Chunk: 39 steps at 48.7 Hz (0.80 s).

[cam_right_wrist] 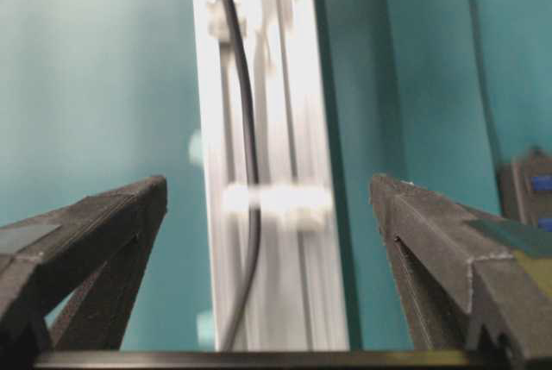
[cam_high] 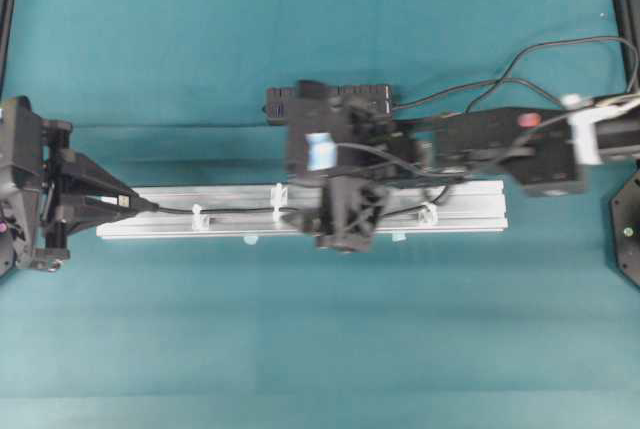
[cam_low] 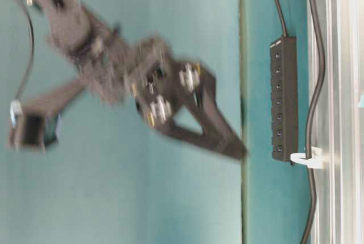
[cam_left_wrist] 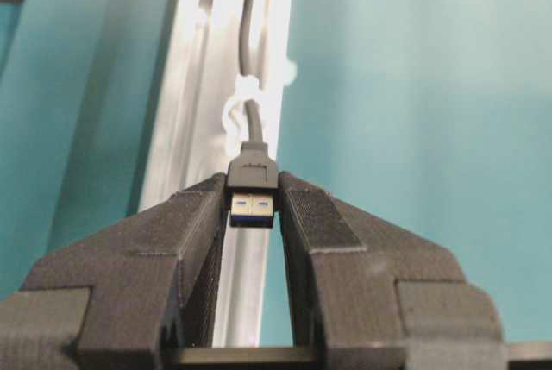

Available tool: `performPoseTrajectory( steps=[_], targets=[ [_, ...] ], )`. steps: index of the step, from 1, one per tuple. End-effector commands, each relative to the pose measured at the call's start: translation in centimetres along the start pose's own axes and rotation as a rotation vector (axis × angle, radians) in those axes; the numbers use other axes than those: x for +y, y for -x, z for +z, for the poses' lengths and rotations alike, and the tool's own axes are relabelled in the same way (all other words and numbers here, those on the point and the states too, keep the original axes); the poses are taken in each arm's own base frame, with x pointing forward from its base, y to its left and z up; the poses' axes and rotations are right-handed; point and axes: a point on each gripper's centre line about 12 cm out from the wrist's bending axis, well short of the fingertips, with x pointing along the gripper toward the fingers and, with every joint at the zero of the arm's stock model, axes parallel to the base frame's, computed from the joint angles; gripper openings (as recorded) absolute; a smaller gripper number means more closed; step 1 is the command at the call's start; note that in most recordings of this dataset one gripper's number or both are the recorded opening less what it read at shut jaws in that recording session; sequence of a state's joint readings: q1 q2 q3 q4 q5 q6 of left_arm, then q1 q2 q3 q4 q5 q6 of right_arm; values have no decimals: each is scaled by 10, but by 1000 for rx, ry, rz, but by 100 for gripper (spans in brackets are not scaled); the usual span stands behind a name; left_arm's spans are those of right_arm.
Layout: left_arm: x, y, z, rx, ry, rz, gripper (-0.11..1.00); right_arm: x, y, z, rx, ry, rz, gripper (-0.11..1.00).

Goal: Pass the USB cable through three rings with both arms.

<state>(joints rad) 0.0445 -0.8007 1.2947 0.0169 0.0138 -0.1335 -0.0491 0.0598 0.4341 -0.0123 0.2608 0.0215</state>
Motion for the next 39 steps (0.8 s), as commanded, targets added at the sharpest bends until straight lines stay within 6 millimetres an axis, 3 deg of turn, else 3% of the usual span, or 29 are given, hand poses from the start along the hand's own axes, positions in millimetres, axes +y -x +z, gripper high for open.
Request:
performPoseTrajectory(
  steps=[1, 27, 39],
  targets=[
    [-1, 1, 13, -35, -1, -3, 24, -2, 17, 4, -55, 0, -3, 86],
    [-2, 3, 22, -63, 0, -5, 24, -3, 49, -14, -84, -3, -3, 83],
    [-3, 6, 29, -90, -3, -8, 24, 2, 70, -40, -71, 2, 5, 79]
  ],
)
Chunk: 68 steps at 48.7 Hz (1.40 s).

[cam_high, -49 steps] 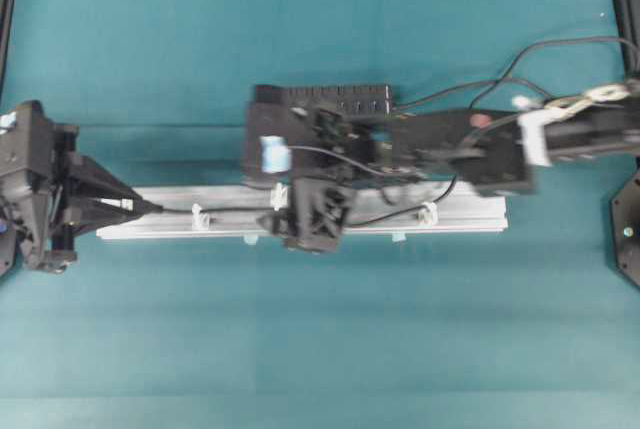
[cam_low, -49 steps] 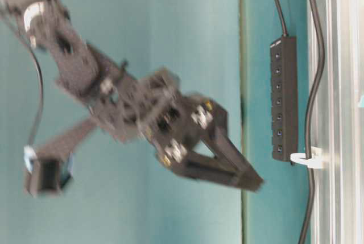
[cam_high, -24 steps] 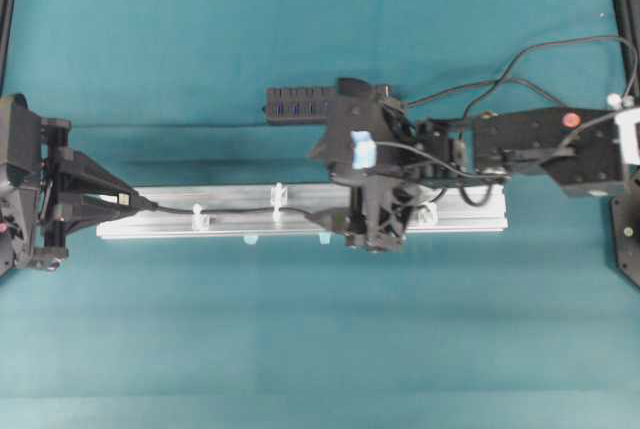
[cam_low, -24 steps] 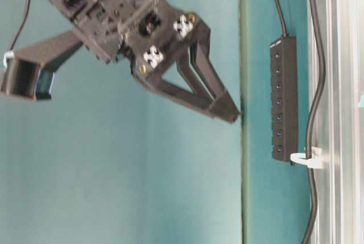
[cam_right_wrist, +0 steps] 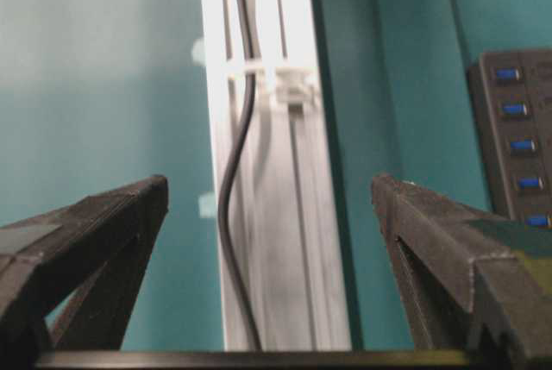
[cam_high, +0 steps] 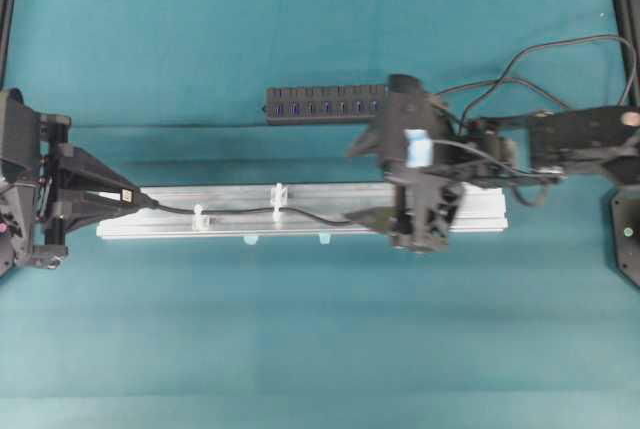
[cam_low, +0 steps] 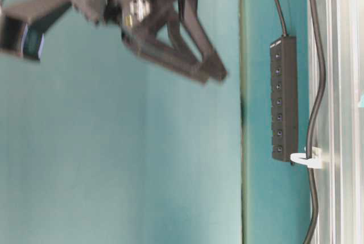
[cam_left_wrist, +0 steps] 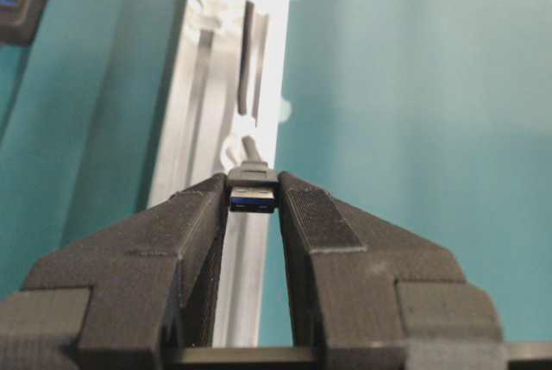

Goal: Pass the USB cable through three rings with both arms.

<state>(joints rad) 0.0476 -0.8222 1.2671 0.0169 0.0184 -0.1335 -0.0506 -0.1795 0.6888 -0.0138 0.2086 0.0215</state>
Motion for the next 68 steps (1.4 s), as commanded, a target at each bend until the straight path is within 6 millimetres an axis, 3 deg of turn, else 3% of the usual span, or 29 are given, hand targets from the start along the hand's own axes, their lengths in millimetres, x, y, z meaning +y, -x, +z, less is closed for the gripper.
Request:
performPoseTrajectory(
  steps=[1, 33, 68],
  targets=[
    [-2, 2, 16, -50, -5, -6, 24, 3, 13, 1, -34, 3, 7, 79],
    [-2, 2, 22, -64, -7, -6, 24, 3, 36, -25, -29, -31, 10, 78],
    [-2, 2, 22, -63, -7, -3, 24, 3, 38, -27, -33, -51, 11, 78]
  ],
)
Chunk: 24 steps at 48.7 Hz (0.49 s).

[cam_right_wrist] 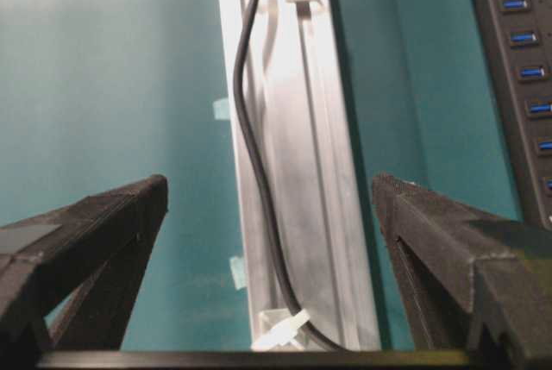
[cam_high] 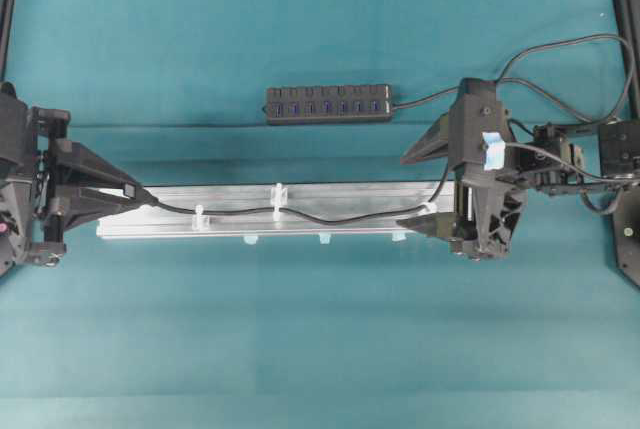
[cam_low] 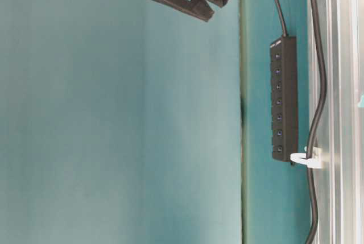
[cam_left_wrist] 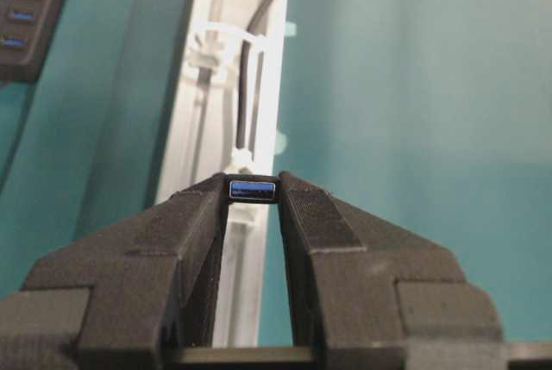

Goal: Pass the USB cable through three rings with both arms.

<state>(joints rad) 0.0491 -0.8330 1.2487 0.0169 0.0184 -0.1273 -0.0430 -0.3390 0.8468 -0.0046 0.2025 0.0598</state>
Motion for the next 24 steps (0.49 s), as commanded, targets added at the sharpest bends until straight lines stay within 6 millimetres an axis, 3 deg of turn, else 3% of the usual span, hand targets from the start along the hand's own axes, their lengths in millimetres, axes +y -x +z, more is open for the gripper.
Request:
performPoseTrajectory(
  steps=[1, 24],
  targets=[
    [-1, 0, 13, -34, -5, -1, 24, 1, 3, 7, -27, -8, 3, 78],
    [-1, 0, 12, -32, -3, -1, 24, 1, 2, 7, -31, -11, 4, 78]
  ],
)
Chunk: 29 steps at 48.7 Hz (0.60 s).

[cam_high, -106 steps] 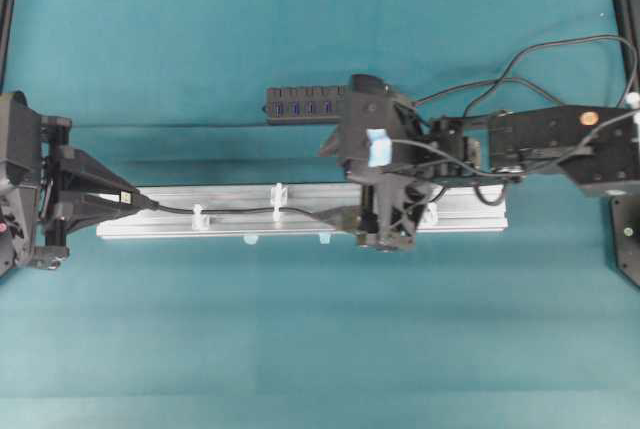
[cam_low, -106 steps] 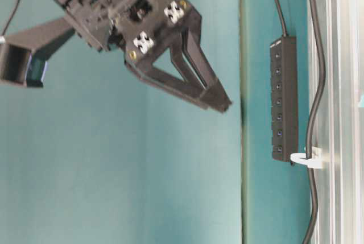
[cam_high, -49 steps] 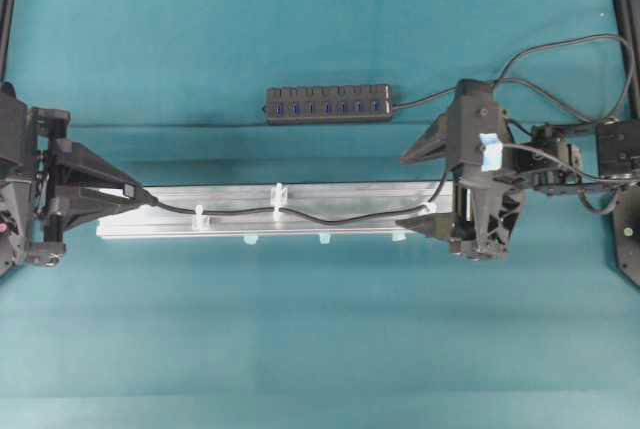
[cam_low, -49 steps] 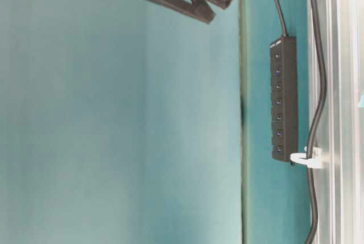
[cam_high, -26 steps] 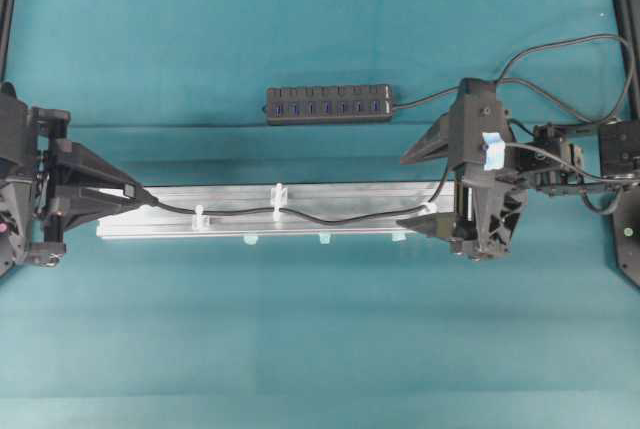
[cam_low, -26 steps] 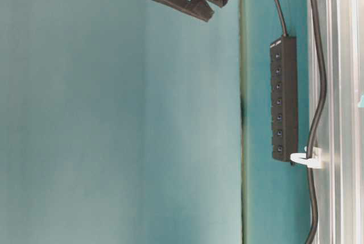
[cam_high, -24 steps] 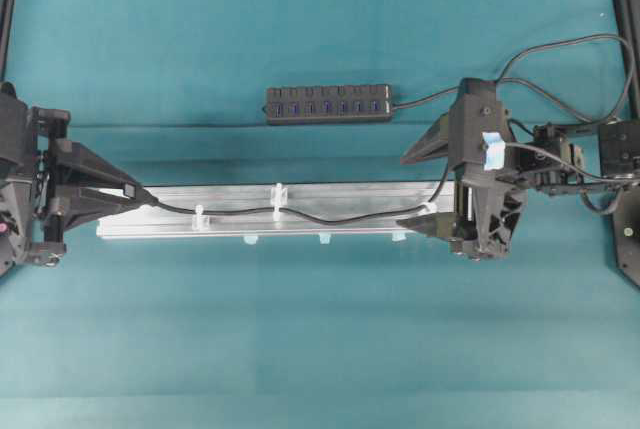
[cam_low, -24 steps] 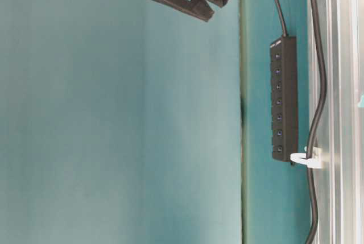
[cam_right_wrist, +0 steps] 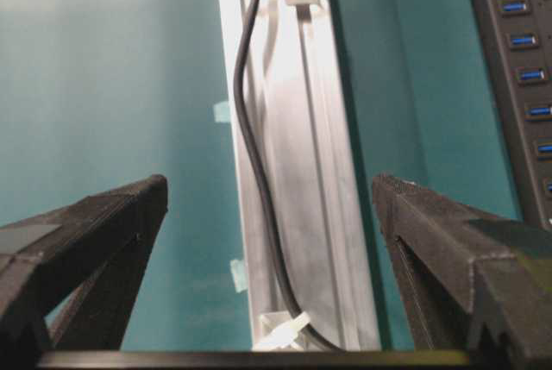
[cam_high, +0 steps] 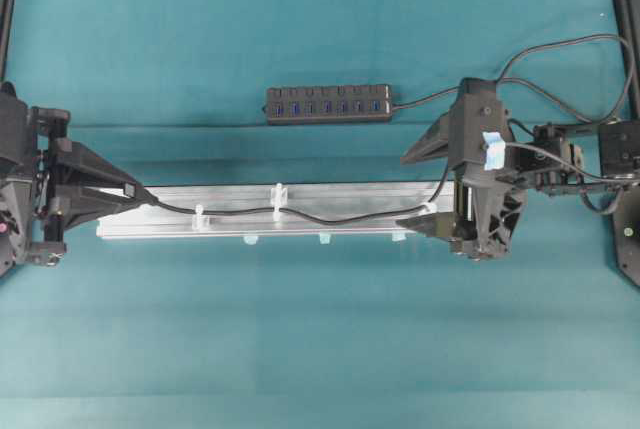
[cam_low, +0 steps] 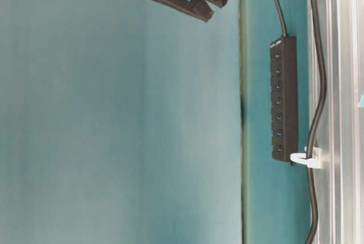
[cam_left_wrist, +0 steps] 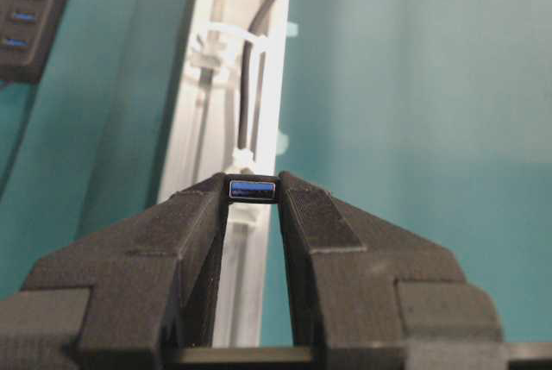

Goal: Pass the USB cable through three rings with both arms.

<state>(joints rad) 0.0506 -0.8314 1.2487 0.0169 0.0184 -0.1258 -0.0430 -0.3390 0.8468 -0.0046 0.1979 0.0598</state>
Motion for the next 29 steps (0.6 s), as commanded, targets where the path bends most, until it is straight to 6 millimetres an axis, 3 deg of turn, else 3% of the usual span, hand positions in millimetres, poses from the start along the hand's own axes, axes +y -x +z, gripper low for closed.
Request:
performPoseTrajectory(
  steps=[1, 29],
  targets=[
    [-1, 0, 13, -34, -2, -2, 24, 1, 3, 7, -27, -11, 3, 78],
    [0, 0, 11, -29, -3, 1, 24, 0, 0, 6, -21, -12, 2, 78]
  ],
)
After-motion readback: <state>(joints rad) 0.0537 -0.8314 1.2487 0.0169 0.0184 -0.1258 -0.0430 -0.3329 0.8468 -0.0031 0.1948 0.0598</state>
